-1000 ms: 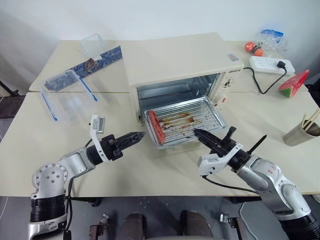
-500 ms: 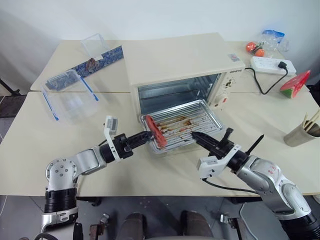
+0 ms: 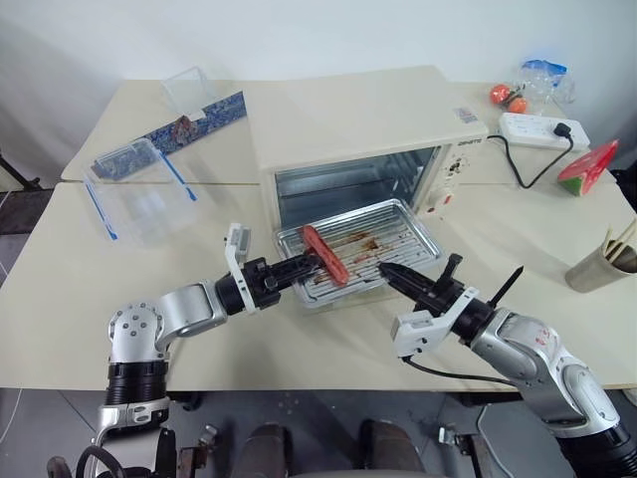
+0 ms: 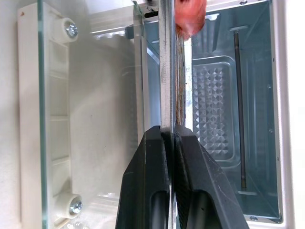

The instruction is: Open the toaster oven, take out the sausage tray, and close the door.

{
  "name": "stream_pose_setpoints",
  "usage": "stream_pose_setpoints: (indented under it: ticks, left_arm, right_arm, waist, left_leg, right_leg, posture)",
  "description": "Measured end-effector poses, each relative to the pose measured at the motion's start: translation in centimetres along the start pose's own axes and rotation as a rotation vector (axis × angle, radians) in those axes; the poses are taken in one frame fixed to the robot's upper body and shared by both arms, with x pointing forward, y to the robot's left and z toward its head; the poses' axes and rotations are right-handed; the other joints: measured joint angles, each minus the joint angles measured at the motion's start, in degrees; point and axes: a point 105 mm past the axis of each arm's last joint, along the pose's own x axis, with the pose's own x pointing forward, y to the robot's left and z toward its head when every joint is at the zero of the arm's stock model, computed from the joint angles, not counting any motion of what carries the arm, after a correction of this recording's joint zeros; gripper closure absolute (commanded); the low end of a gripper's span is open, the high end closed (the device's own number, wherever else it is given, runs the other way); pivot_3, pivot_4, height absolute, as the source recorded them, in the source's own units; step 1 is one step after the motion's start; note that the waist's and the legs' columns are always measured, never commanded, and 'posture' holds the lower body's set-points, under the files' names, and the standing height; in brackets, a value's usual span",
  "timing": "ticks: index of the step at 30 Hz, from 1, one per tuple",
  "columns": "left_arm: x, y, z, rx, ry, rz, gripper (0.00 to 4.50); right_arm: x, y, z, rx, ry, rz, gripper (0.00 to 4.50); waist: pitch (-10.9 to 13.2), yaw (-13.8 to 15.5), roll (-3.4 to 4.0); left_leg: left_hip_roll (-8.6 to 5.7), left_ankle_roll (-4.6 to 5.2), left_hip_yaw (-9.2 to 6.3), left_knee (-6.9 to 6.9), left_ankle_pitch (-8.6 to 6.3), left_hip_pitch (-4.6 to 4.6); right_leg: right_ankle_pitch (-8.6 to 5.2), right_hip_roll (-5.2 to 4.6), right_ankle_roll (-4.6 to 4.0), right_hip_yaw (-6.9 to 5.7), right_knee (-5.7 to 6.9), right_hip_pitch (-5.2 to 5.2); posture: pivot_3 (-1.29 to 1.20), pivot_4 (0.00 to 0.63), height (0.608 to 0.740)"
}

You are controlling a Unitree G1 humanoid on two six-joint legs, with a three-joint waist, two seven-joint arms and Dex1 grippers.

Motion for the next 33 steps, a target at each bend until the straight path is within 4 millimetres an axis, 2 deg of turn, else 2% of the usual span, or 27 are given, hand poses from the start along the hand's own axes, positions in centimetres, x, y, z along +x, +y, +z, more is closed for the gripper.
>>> stream_pose_setpoints:
  ticks: [2, 3, 8, 15, 19, 23, 25, 29, 33]
  left_arm:
    - [0.1, -0.1, 0.0, -0.024, -0.003, -0.011, 4.37]
    - [0.1, 0.0, 0.1, -0.042, -0.007, -0.004, 4.48]
    - [0.2, -0.2, 0.3, -0.084, -0.021, 0.004, 4.48]
    - [0.4, -0.6, 0.5, -0.122, -0.042, -0.025, 4.50]
    - [-0.7, -0.4, 0.8, -0.120, -0.061, -0.020, 4.50]
    - [-2.9, 0.3, 0.6, -0.119, -0.059, 0.006, 4.50]
    - [-4.9, 1.0, 0.2, -0.126, -0.054, 0.037, 4.50]
    - [-9.0, 1.8, -0.8, -0.156, -0.065, 0.065, 4.50]
    - [-12.1, 1.8, -1.3, -0.177, -0.108, 0.072, 4.50]
  right_arm:
    - [0.0, 0.0, 0.0, -0.001, 0.000, 0.005, 4.50]
    - [0.0, 0.0, 0.0, -0.003, -0.001, 0.004, 4.50]
    - [0.0, -0.1, 0.0, 0.033, -0.008, 0.013, 4.50]
    - [-0.2, -0.9, 1.0, 0.141, -0.080, 0.000, 2.34]
    - [-1.1, -0.5, 1.3, 0.217, -0.131, 0.054, 1.03]
    - [-2.6, -0.1, 1.9, 0.299, -0.205, 0.114, 1.03]
    - [-3.4, -0.3, 2.0, 0.332, -0.239, 0.113, 1.03]
    - [-4.8, -1.2, -0.3, 0.424, -0.206, 0.065, 1.03]
    - [-6.3, 0.0, -2.7, 0.580, -0.140, 0.087, 1.03]
  waist:
    - [0.0, 0.0, 0.00]
    - [0.0, 0.0, 0.00]
    - [0.0, 0.0, 0.00]
    - [0.0, 0.0, -0.01]
    - [0.0, 0.0, -0.01]
    - [0.0, 0.0, -0.01]
    - [0.0, -0.3, -0.01]
    - [0.0, -0.2, -0.02]
    - [0.0, 0.1, -0.02]
  left_leg:
    - [0.00, 0.00, 0.00, 0.00, 0.00, 0.00]
    - [0.00, 0.00, 0.00, 0.00, 0.00, 0.01]
    - [0.00, 0.00, -0.01, 0.01, 0.00, 0.01]
    - [-0.01, 0.00, 0.01, 0.01, 0.00, 0.01]
    - [-0.02, 0.00, 0.01, -0.01, 0.00, 0.02]
    - [-0.02, 0.01, 0.01, -0.05, 0.00, 0.06]
    - [0.00, 0.01, 0.09, -0.12, 0.00, 0.15]
    - [0.03, 0.01, 0.11, -0.08, 0.00, 0.17]
    - [0.03, 0.04, 0.07, -0.07, -0.02, 0.17]
  right_leg:
    - [0.00, 0.00, 0.00, 0.00, 0.00, 0.00]
    - [0.00, 0.00, 0.00, 0.00, 0.01, 0.00]
    - [0.00, 0.00, 0.00, 0.01, 0.00, 0.02]
    - [0.00, 0.00, 0.00, 0.01, -0.01, 0.02]
    - [0.00, 0.00, 0.00, 0.01, -0.03, 0.02]
    - [0.00, 0.00, 0.00, 0.01, -0.02, 0.03]
    - [0.00, 0.00, -0.01, 0.07, -0.02, 0.03]
    - [-0.03, 0.01, -0.05, 0.09, -0.05, 0.06]
    - [-0.03, 0.01, -0.06, 0.09, -0.21, 0.19]
  posture:
    - [0.00, 0.150, 0.740]
    - [0.00, 0.150, 0.740]
    - [0.00, 0.150, 0.740]
    - [0.00, 0.150, 0.740]
    - [0.00, 0.150, 0.740]
    - [0.00, 0.150, 0.740]
    - [0.00, 0.150, 0.740]
    - [0.00, 0.150, 0.740]
    - [0.00, 0.150, 0.740]
